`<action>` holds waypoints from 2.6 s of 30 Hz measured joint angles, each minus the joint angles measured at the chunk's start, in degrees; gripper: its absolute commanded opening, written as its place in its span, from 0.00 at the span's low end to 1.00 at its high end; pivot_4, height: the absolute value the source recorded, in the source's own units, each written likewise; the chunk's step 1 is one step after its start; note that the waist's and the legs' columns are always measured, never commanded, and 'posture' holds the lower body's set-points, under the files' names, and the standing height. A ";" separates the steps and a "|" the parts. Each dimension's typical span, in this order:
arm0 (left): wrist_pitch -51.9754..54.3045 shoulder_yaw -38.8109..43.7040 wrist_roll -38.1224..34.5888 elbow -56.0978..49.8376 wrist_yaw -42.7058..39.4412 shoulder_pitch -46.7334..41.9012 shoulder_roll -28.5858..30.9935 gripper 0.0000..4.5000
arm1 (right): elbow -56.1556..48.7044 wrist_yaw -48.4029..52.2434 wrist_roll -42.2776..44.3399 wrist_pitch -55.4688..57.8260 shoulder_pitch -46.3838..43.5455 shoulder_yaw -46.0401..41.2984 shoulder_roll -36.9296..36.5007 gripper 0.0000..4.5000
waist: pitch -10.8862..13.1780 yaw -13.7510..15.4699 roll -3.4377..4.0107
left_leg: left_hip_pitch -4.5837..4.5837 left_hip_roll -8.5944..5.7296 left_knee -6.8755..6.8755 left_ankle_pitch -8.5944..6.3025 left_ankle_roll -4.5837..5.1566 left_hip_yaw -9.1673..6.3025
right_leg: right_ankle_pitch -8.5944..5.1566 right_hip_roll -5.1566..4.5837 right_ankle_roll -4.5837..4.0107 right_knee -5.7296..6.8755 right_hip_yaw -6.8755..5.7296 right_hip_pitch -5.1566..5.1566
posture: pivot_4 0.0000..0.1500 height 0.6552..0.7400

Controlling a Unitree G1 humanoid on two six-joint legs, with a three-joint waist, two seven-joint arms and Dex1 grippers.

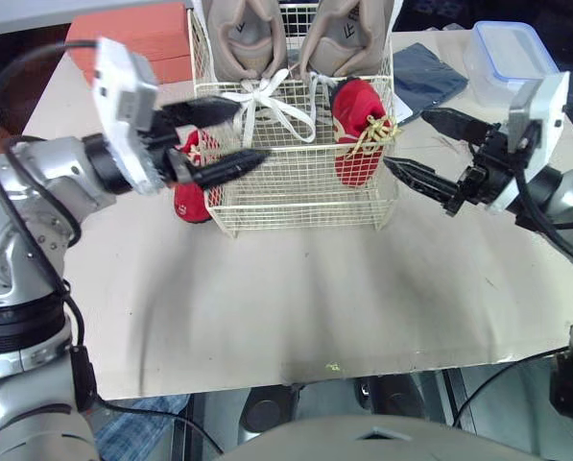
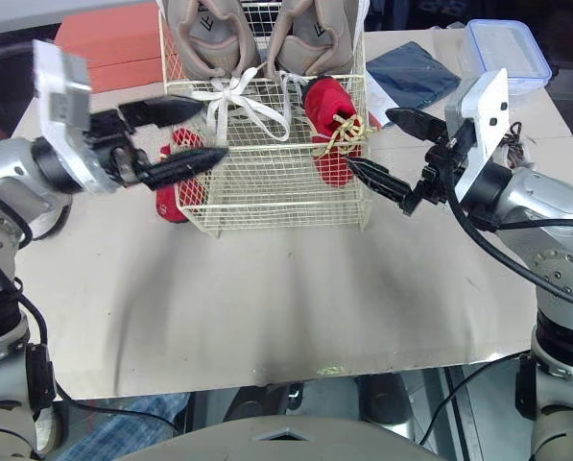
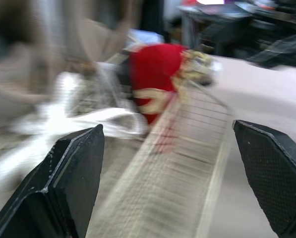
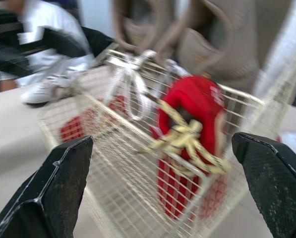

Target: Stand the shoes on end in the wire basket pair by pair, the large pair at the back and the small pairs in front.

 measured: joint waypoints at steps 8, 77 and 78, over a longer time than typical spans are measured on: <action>-8.84 2.87 9.15 21.28 6.38 3.18 -4.50 1.00 | -0.06 8.20 -1.69 -4.61 -6.57 5.80 -5.74 0.99 | -0.01 0.26 -0.02 | -0.02 -0.01 0.00 0.00 0.00 -0.07 | 0.00 -0.08 0.00 -0.01 -0.07 -0.02 | 1.00 1.00; -35.89 8.66 9.24 11.12 24.93 -7.45 -27.84 0.00 | 7.07 9.39 -8.23 -14.27 -11.48 10.71 0.72 1.00 | -0.12 0.43 -0.33 | -0.42 -0.08 0.16 0.01 -0.03 -0.09 | 0.01 -0.20 0.01 0.05 -0.14 -0.29 | 1.00 1.00; -36.16 6.73 9.92 10.89 24.97 -7.42 -29.01 0.00 | 7.20 9.23 -8.16 -14.27 -11.47 10.35 0.73 1.00 | -0.12 0.42 -0.33 | -0.42 -0.08 0.17 0.01 -0.03 -0.09 | 0.01 -0.19 0.01 0.05 -0.14 -0.29 | 1.00 1.00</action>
